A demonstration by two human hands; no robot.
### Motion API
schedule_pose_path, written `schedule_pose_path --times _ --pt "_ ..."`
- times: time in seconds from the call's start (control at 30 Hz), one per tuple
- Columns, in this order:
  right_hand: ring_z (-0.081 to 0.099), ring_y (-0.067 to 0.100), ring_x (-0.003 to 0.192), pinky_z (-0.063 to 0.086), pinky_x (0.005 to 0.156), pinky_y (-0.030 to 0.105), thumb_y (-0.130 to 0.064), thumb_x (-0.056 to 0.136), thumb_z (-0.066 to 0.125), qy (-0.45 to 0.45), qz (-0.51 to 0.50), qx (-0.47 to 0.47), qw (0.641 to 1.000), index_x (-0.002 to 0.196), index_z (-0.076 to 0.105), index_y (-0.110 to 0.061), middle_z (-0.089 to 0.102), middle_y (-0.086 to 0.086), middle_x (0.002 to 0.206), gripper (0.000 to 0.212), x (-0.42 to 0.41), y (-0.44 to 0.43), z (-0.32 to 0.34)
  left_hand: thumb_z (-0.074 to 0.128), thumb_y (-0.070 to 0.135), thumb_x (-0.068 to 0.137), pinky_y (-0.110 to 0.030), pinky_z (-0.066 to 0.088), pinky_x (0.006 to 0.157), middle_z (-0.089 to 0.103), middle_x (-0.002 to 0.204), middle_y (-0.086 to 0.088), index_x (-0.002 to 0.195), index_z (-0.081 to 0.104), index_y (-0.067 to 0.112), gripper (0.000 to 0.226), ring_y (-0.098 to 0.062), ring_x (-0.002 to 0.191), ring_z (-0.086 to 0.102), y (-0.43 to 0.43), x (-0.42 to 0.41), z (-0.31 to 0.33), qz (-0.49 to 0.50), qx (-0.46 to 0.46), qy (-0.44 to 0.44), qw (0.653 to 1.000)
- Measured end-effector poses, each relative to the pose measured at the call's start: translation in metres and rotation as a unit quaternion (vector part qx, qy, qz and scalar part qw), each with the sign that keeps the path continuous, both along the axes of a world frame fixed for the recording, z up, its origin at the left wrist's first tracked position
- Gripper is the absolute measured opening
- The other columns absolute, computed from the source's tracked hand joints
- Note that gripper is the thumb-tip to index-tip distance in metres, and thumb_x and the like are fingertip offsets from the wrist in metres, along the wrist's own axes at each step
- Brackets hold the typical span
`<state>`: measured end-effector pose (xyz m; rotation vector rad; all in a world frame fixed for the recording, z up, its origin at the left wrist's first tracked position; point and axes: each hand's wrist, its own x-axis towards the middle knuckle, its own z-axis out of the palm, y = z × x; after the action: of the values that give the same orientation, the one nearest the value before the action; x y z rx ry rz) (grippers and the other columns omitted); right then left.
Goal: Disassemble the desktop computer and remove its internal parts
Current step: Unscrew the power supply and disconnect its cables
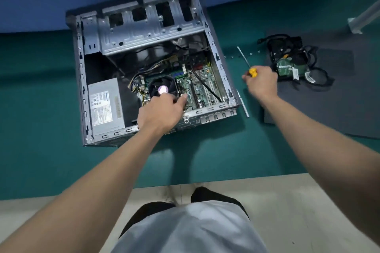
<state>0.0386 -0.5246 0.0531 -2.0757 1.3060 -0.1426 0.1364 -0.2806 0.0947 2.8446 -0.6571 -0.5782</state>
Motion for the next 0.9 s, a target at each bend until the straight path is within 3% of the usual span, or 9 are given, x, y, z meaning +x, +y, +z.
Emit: schedule_pose_path --times 0.1,0.17,0.37,0.57,0.7,0.9 --pt "0.063 0.033 0.089 0.048 0.075 0.034 -0.028 0.084 0.068 0.037 0.011 -0.004 0.999 0.091 0.072 -0.021 0.064 0.011 0.084 0.010 0.031 -0.019 -0.023 0.020 0.072 0.091 -0.036 0.034 0.070 0.061 0.089 -0.003 0.116 0.062 0.033 0.063 -0.029 0.085 0.056 -0.001 0.005 -0.002 0.014 0.036 0.028 0.999" --pt "0.064 0.034 0.092 0.049 0.078 0.033 -0.030 0.084 0.069 0.053 0.002 -0.003 0.999 0.097 0.072 -0.023 0.067 0.013 0.091 0.015 0.048 -0.029 -0.035 0.018 0.072 0.091 -0.037 0.033 0.069 0.053 0.083 -0.001 0.113 0.062 0.030 0.064 -0.027 0.079 0.049 -0.002 0.005 -0.002 0.019 0.059 0.025 0.998" --pt "0.063 0.033 0.085 0.051 0.078 0.038 -0.030 0.086 0.064 0.043 0.025 -0.015 0.999 0.087 0.068 -0.017 0.065 0.011 0.086 0.014 0.077 -0.032 -0.053 0.022 0.064 0.091 -0.036 0.031 0.065 0.035 0.061 0.006 0.098 0.066 0.027 0.057 -0.027 0.069 0.045 -0.004 -0.001 0.001 0.026 0.067 0.007 0.997" --pt "0.060 0.037 0.089 0.051 0.078 0.040 -0.023 0.086 0.057 0.048 0.032 -0.015 0.998 0.089 0.064 -0.015 0.066 0.015 0.094 0.011 0.074 -0.033 -0.052 0.026 0.052 0.086 -0.035 0.030 0.062 0.038 0.060 0.004 0.083 0.062 0.022 0.046 -0.029 0.066 0.046 -0.005 -0.004 0.003 0.034 0.059 -0.005 0.998" --pt "0.060 0.034 0.097 0.049 0.082 0.036 -0.027 0.083 0.066 0.045 0.041 0.018 0.998 0.103 0.067 -0.020 0.067 0.013 0.101 0.022 0.066 -0.036 -0.045 0.028 0.050 0.085 -0.036 0.029 0.061 0.038 0.060 0.004 0.078 0.058 0.022 0.043 -0.029 0.063 0.044 -0.005 -0.005 0.005 0.036 0.046 -0.012 0.998" --pt "0.059 0.027 0.090 0.045 0.078 0.029 -0.028 0.082 0.066 -0.031 -0.012 0.041 0.999 0.099 0.067 -0.014 0.068 0.009 0.093 0.021 0.043 -0.032 -0.015 0.030 0.048 0.085 -0.035 0.030 0.062 0.040 0.060 0.004 0.077 0.057 0.022 0.039 -0.027 0.062 0.043 -0.003 -0.005 0.007 0.036 0.015 -0.019 0.999"
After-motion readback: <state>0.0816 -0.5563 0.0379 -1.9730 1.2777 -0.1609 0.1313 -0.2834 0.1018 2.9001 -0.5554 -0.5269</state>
